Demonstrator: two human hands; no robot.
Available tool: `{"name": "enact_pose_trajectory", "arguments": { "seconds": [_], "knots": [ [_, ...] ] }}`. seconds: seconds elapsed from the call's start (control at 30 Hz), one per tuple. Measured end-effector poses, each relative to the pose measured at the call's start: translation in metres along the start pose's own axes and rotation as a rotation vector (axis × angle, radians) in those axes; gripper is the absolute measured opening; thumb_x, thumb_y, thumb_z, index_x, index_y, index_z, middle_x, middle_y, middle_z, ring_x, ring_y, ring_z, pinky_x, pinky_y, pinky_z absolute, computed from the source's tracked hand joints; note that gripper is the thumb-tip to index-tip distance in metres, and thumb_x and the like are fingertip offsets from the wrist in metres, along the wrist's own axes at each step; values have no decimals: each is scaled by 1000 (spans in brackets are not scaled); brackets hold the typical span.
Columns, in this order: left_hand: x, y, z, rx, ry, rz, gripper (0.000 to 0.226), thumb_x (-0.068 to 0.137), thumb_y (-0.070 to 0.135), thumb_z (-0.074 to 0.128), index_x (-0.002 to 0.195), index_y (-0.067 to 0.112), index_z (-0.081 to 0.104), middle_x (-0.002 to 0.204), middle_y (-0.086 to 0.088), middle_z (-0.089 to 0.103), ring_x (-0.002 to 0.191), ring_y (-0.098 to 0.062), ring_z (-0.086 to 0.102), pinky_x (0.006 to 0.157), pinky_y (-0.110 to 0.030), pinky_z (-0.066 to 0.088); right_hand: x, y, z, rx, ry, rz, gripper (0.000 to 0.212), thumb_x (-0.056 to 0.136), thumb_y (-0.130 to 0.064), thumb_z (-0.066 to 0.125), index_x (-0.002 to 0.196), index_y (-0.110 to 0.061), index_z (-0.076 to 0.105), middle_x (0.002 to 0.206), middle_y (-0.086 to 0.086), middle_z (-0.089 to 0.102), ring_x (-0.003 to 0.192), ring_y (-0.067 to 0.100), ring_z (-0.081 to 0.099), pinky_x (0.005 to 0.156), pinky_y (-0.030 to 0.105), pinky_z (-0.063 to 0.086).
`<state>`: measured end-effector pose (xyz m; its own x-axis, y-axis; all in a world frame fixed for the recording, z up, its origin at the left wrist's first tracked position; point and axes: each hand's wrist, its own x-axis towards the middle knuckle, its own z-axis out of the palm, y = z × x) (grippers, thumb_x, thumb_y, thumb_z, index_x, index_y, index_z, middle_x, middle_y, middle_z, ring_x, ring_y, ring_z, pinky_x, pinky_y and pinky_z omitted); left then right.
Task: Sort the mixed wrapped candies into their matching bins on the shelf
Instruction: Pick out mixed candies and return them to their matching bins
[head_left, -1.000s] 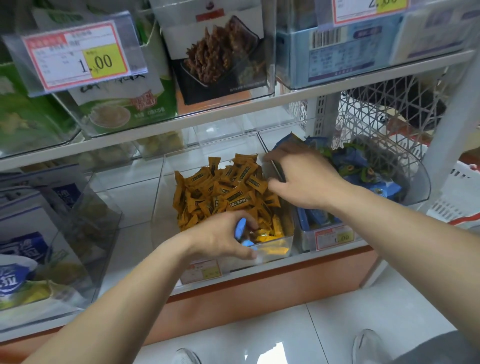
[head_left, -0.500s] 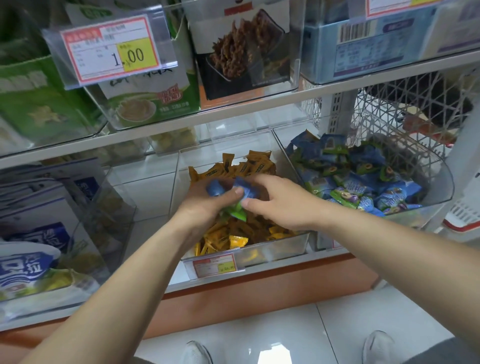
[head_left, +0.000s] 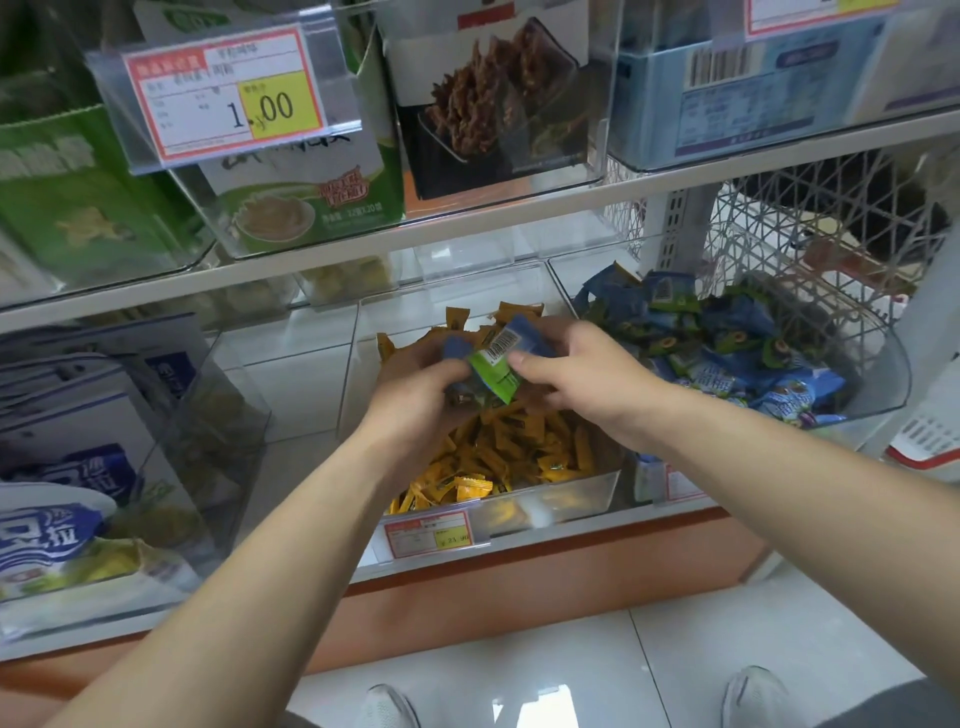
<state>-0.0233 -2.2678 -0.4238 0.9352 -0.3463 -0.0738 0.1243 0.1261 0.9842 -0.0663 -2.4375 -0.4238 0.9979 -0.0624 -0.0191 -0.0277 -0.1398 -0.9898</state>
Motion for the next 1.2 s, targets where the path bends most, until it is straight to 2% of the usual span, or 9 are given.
{"name": "enact_pose_trajectory", "arguments": {
  "seconds": [0.3, 0.4, 0.5, 0.6, 0.7, 0.77, 0.83, 1.0, 1.2],
  "knots": [
    [-2, 3, 11, -123, 17, 43, 28, 93, 2, 57, 120, 5, 65, 112, -15, 72, 104, -24, 69, 90, -30, 54, -6, -15, -12, 156, 26, -62, 20, 94, -14, 66, 112, -22, 60, 115, 6, 68, 104, 27, 69, 83, 44, 61],
    [-3, 4, 11, 59, 2, 40, 19, 98, 20, 54, 113, 20, 66, 107, -6, 75, 101, -21, 71, 89, -35, 54, -2, -16, -33, -340, 262, -320, 25, 91, -24, 67, 112, -31, 56, 107, -5, 64, 95, 18, 65, 74, 21, 54],
    [-1, -6, 4, 611, -46, 167, 29, 95, 36, 60, 123, 28, 61, 117, 8, 69, 109, -10, 64, 93, -27, 48, 5, -3, -63, -991, 403, -493, 35, 92, -21, 61, 125, -31, 55, 113, 6, 57, 87, 31, 61, 62, 31, 49],
    [4, -16, -3, 973, -158, 211, 47, 90, 50, 60, 133, 32, 54, 131, 11, 61, 121, -8, 55, 100, -28, 44, 10, 17, -90, -1281, 419, -468, 43, 90, -5, 60, 128, -24, 63, 122, 13, 56, 97, 41, 57, 68, 36, 46],
    [10, -24, -3, 1222, -213, 254, 56, 84, 62, 54, 134, 37, 52, 138, 11, 56, 125, -12, 52, 95, -28, 44, 14, 29, -104, -1432, 323, -266, 35, 101, -34, 44, 133, -30, 60, 145, 10, 46, 126, 40, 45, 95, 49, 42],
    [15, -30, 0, 1298, -246, 300, 55, 82, 61, 52, 132, 37, 51, 136, 9, 55, 123, -15, 52, 95, -32, 48, 16, 26, -106, -1415, 283, -65, 47, 100, -56, 30, 138, -38, 50, 158, 5, 30, 142, 37, 28, 110, 52, 30],
    [20, -37, 3, 1363, -252, 356, 54, 83, 58, 54, 132, 36, 48, 137, 7, 52, 126, -17, 47, 98, -36, 48, 18, 17, -102, -1365, 322, -56, 53, 98, -61, 30, 143, -38, 43, 160, 8, 27, 145, 39, 22, 114, 55, 26],
    [38, -45, 26, 1464, -209, 613, 69, 80, 56, 59, 141, 30, 42, 147, 1, 44, 134, -23, 38, 104, -39, 39, 14, 3, -69, -1137, 279, -302, 58, 87, -55, 49, 135, -24, 55, 139, 6, 53, 127, 33, 47, 101, 43, 44],
    [58, -57, 37, 1623, -352, 511, 73, 79, 61, 61, 142, 31, 42, 149, 3, 41, 132, -28, 38, 95, -44, 45, 17, 33, -56, -1152, 18, -120, 75, 89, -37, 52, 156, -28, 19, 159, 4, 26, 135, 34, 42, 98, 37, 43]
  ]
}}
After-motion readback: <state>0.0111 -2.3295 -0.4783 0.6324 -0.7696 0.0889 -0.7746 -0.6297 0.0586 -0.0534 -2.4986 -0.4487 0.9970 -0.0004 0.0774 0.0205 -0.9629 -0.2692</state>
